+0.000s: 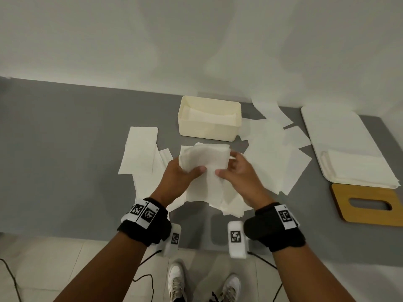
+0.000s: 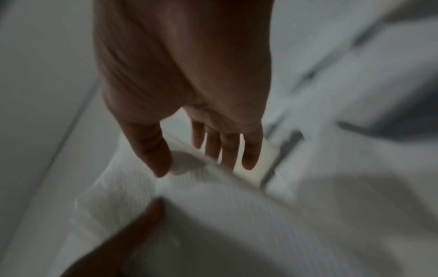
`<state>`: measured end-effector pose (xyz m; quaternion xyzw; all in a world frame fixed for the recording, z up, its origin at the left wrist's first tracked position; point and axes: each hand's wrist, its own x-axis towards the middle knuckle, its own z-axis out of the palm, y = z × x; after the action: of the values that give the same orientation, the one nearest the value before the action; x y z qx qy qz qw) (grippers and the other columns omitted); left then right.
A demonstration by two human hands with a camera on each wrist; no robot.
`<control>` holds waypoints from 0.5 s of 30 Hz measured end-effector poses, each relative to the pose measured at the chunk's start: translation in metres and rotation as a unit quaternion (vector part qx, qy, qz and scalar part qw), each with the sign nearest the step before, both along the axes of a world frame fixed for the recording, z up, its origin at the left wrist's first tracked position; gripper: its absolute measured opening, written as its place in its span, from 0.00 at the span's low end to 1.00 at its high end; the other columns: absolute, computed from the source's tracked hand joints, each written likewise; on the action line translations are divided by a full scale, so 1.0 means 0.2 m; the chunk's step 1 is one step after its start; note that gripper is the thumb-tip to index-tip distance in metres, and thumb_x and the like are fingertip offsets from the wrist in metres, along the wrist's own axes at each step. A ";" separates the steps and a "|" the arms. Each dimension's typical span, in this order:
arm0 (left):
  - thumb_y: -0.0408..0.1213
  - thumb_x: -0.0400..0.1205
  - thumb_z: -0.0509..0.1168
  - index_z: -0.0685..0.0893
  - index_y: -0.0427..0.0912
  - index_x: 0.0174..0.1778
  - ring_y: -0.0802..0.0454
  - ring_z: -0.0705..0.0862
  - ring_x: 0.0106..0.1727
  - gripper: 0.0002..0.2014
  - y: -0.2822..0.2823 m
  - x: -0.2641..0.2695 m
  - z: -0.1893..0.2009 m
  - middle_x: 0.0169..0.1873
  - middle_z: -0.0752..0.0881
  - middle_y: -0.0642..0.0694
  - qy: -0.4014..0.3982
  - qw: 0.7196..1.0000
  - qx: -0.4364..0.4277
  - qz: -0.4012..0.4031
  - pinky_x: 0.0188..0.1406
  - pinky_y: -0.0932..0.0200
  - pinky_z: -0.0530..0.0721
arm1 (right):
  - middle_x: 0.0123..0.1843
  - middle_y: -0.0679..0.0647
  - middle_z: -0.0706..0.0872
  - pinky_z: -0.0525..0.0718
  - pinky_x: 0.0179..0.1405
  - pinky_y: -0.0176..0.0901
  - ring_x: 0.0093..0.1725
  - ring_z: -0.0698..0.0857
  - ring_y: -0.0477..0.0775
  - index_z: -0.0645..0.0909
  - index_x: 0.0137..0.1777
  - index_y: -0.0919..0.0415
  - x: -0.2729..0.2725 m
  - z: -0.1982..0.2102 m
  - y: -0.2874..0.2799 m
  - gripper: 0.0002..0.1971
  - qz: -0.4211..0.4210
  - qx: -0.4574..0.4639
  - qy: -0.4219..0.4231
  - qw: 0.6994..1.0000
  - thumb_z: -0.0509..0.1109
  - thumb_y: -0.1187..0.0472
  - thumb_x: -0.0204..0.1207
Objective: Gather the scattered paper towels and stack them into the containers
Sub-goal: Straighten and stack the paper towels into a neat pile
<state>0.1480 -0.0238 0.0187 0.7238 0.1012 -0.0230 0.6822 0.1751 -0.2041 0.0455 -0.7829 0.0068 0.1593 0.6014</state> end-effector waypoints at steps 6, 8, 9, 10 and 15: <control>0.35 0.73 0.78 0.85 0.43 0.60 0.48 0.89 0.54 0.20 -0.07 0.01 -0.01 0.53 0.90 0.45 -0.028 0.998 -0.045 0.016 0.53 0.50 0.88 | 0.54 0.44 0.86 0.82 0.44 0.29 0.54 0.84 0.43 0.75 0.54 0.36 -0.06 -0.08 0.11 0.21 -0.054 0.034 -0.052 0.997 0.67 0.68 0.76; 0.35 0.70 0.80 0.82 0.46 0.59 0.50 0.87 0.53 0.23 -0.07 0.02 -0.03 0.53 0.88 0.46 -0.042 0.998 -0.028 0.024 0.51 0.54 0.88 | 0.56 0.45 0.85 0.83 0.47 0.29 0.56 0.84 0.43 0.74 0.56 0.36 -0.06 -0.11 0.12 0.22 -0.070 0.049 -0.046 0.995 0.67 0.69 0.76; 0.34 0.69 0.81 0.80 0.49 0.57 0.51 0.86 0.53 0.24 -0.07 0.03 -0.05 0.52 0.87 0.47 -0.044 0.998 -0.017 0.030 0.49 0.57 0.88 | 0.56 0.46 0.85 0.82 0.48 0.31 0.56 0.84 0.46 0.75 0.58 0.38 -0.06 -0.13 0.13 0.23 -0.075 0.051 -0.041 0.995 0.66 0.70 0.75; 0.34 0.68 0.81 0.78 0.51 0.56 0.53 0.85 0.53 0.25 -0.08 0.03 -0.07 0.53 0.86 0.48 -0.043 0.998 -0.007 0.034 0.48 0.58 0.88 | 0.56 0.48 0.85 0.82 0.50 0.32 0.57 0.83 0.49 0.76 0.60 0.42 -0.06 -0.15 0.13 0.23 -0.076 0.044 -0.035 0.996 0.65 0.72 0.74; 0.41 0.66 0.82 0.78 0.45 0.61 0.50 0.87 0.55 0.29 -0.09 0.03 -0.15 0.54 0.86 0.46 -0.056 0.998 0.015 0.027 0.51 0.54 0.89 | 0.56 0.49 0.86 0.81 0.49 0.30 0.56 0.84 0.47 0.77 0.62 0.50 -0.06 -0.19 0.15 0.20 -0.084 0.036 -0.035 0.995 0.67 0.71 0.74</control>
<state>0.1531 -0.0421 -0.0118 0.7313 0.0824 0.0377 0.6761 0.1639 -0.1750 0.0080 -0.7627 0.0464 0.0808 0.6400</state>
